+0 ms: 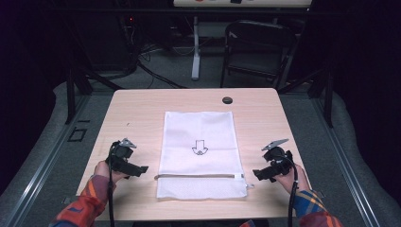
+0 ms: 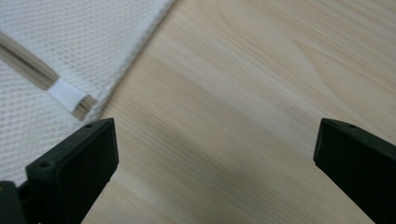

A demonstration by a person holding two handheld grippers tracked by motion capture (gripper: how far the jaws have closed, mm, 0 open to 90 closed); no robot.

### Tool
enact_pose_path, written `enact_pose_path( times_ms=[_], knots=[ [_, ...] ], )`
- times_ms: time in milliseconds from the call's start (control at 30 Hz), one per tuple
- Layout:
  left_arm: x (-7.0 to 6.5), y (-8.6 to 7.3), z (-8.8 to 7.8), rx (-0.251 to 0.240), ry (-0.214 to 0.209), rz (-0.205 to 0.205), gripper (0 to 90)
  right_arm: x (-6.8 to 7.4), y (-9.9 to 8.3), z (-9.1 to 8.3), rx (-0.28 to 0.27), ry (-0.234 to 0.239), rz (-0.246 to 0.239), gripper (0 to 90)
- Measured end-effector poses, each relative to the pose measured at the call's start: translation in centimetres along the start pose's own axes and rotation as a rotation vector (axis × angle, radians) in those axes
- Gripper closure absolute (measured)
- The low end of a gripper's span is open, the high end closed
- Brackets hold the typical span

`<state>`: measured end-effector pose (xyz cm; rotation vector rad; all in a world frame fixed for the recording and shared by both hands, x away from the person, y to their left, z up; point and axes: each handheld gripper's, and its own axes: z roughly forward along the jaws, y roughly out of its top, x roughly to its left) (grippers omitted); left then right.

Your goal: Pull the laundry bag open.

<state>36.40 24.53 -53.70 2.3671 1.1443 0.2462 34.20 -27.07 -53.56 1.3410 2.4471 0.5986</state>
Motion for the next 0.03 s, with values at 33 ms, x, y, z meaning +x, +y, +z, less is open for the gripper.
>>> enact_pose_path(
  times_ms=[33],
  knots=[
    [0.15,-0.07,0.11,0.008,0.0,-0.001,5.3,-0.3,-0.12,0.22,0.005,-0.005,-0.002,0.0]
  ],
)
